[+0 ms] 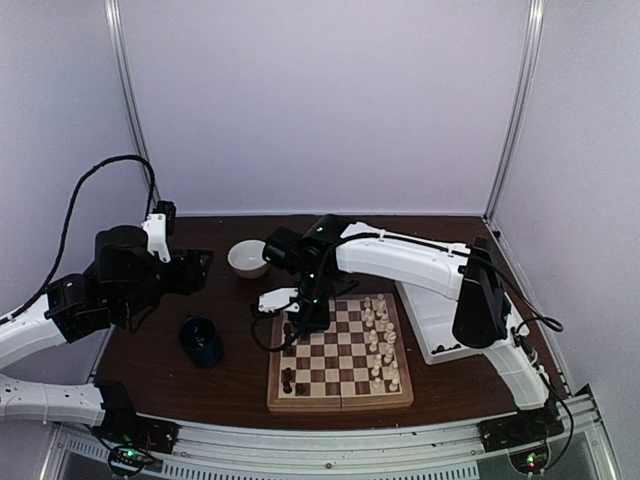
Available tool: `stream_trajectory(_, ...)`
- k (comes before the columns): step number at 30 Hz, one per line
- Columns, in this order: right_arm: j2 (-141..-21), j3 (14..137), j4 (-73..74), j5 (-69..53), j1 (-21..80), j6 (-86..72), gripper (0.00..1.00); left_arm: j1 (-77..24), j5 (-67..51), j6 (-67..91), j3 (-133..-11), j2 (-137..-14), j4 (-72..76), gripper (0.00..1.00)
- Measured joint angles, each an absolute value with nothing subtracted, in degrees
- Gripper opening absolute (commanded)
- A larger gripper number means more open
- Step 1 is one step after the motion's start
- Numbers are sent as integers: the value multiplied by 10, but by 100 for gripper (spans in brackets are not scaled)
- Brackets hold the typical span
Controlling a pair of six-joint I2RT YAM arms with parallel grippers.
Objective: Set up the chess pieces on the board
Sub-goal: Place the pawn at e7.
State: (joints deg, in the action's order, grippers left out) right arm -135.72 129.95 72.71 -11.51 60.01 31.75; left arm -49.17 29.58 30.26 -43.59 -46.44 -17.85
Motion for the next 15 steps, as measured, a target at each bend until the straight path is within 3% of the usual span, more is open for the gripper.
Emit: stream_trajectory(15, -1385, 1302, 724, -107, 601, 317, 6, -492, 296, 302, -434, -466, -181, 69)
